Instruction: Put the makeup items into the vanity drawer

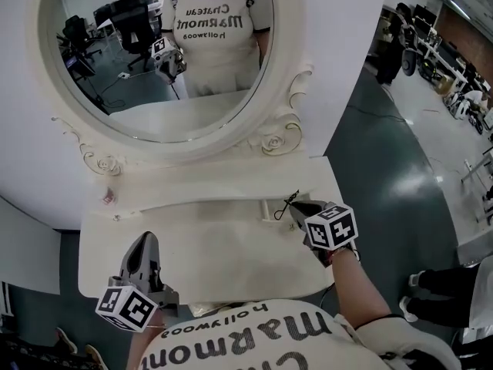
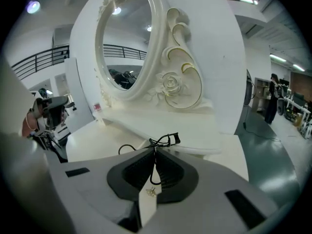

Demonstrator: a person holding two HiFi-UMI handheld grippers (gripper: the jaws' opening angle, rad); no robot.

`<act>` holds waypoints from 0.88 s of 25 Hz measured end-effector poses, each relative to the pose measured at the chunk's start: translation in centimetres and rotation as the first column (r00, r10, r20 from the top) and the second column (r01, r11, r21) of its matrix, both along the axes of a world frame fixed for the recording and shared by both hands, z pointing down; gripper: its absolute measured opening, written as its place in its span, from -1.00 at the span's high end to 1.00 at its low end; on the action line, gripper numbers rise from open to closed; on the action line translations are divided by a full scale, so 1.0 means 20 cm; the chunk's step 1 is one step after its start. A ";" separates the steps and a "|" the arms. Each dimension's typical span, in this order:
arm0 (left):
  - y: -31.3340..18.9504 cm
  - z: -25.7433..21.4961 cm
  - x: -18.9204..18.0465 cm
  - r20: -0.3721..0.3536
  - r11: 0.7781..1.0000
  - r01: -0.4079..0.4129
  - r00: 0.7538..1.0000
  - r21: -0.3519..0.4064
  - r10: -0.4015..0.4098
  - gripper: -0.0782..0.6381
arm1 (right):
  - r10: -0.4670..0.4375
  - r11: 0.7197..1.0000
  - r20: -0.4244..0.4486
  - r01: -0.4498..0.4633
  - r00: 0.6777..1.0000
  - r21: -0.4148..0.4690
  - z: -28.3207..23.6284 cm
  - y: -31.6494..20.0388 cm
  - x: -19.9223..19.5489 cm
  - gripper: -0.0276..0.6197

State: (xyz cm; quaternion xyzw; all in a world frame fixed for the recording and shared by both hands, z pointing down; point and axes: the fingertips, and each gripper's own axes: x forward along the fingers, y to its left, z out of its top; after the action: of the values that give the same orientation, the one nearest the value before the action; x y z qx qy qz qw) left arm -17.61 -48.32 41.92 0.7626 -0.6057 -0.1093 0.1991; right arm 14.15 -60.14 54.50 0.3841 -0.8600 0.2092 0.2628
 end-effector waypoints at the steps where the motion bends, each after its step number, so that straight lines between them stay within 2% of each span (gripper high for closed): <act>1: 0.00 0.00 0.00 -0.004 1.000 -0.001 1.000 -0.001 0.001 0.76 | -0.023 0.999 0.006 0.023 1.000 -0.025 0.00 0.02 -0.01 0.81; 4: -0.02 0.01 0.02 -0.010 1.000 -0.013 1.000 0.000 0.013 0.76 | -0.079 0.992 0.002 0.079 0.997 -0.098 0.04 0.07 -0.02 0.81; 7: -0.04 0.01 0.04 -0.011 1.000 -0.028 1.000 0.002 0.028 0.76 | -0.084 0.986 -0.022 0.080 0.996 -0.146 0.09 0.07 0.00 0.81; 12: -0.05 0.00 0.07 -0.012 0.999 -0.045 0.999 0.004 0.045 0.76 | -0.050 0.984 -0.035 0.043 0.998 -0.173 0.11 0.01 0.02 0.81; 18: -0.02 -0.02 0.02 -0.012 1.000 -0.016 1.000 0.014 0.016 0.76 | -0.081 0.967 -0.020 0.073 0.997 -0.246 0.13 0.03 -0.01 0.81; 22: -0.01 -0.02 0.00 -0.016 1.000 -0.008 1.000 0.017 0.008 0.76 | -0.075 0.968 -0.039 0.063 0.996 -0.242 0.13 0.02 0.00 0.81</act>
State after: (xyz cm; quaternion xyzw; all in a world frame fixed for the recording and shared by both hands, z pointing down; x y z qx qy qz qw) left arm -17.69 -48.47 41.42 0.7656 -0.6003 -0.1195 0.1980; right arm 14.12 -59.74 57.15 0.3243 -0.8347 0.2933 0.3347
